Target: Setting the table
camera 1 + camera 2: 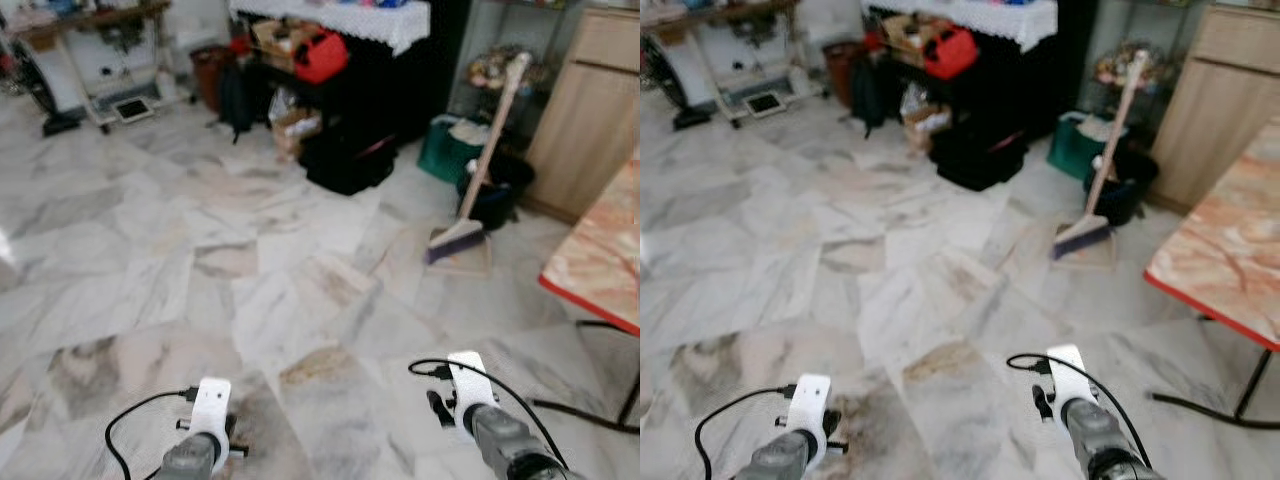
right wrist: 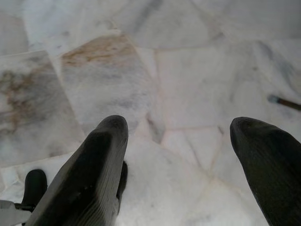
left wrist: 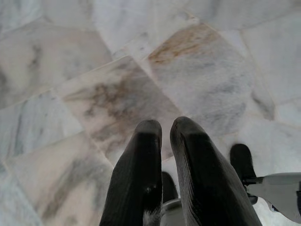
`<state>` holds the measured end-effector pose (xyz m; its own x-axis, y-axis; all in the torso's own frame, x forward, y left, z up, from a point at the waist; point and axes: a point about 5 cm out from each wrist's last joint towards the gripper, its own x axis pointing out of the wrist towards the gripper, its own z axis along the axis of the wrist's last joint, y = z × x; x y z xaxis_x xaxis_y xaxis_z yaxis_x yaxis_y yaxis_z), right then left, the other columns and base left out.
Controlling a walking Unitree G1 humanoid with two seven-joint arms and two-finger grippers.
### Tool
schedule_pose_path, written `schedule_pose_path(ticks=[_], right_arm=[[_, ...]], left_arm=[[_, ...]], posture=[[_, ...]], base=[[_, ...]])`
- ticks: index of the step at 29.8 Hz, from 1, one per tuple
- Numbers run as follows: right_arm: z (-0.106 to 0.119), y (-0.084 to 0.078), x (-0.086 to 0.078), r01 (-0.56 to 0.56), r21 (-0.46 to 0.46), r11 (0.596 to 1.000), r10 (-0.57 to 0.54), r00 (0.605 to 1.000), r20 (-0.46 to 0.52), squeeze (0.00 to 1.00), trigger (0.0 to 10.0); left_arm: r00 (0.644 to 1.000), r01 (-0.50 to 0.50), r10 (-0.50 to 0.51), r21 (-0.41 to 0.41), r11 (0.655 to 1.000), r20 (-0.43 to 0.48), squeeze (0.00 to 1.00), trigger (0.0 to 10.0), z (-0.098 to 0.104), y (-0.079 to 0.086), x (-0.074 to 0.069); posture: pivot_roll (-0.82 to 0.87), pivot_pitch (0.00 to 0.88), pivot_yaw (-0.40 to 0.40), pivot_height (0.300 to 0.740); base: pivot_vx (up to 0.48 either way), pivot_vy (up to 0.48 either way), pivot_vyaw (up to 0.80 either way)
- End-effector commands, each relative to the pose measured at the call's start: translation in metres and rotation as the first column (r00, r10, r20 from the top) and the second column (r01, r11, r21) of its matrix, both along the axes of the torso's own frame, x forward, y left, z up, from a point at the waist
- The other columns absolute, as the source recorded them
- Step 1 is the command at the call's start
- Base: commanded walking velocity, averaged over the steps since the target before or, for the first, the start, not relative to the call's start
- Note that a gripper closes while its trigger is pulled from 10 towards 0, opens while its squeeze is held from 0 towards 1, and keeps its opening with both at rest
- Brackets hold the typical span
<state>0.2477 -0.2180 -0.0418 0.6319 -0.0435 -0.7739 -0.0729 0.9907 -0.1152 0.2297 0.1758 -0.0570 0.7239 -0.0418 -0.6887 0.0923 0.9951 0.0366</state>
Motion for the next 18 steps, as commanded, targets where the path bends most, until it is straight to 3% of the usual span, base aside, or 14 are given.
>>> schedule_pose_path(ticks=[1,11,18], right_arm=[[0.0,0.0001,0.0001,0.007,0.005,1.0,-0.007,1.0,-0.006,0.0,10.0],[0.0013,-0.0013,0.0016,0.006,-0.004,1.0,-0.006,1.0,-0.007,0.0,10.0],[0.0018,-0.0021,0.0021,0.005,-0.008,1.0,-0.005,1.0,-0.011,0.0,10.0]], left_arm=[[1.0,-0.003,0.003,0.006,1.0,-0.011,0.0,10.0,-0.0006,0.0027,-0.0009],[1.0,0.009,-0.009,0.009,1.0,-0.001,0.0,10.0,0.0008,0.0019,0.0012],[1.0,0.021,-0.021,0.019,1.0,-0.001,0.0,10.0,0.0013,0.0017,0.0021]], posture=[[-0.07,0.0,0.026,0.74],[-0.07,0.0,0.031,0.74],[-0.06,0.005,0.034,0.74]], base=[[0.0,0.0,-0.77],[0.0,0.0,-0.77],[0.0,-0.301,-0.77]])
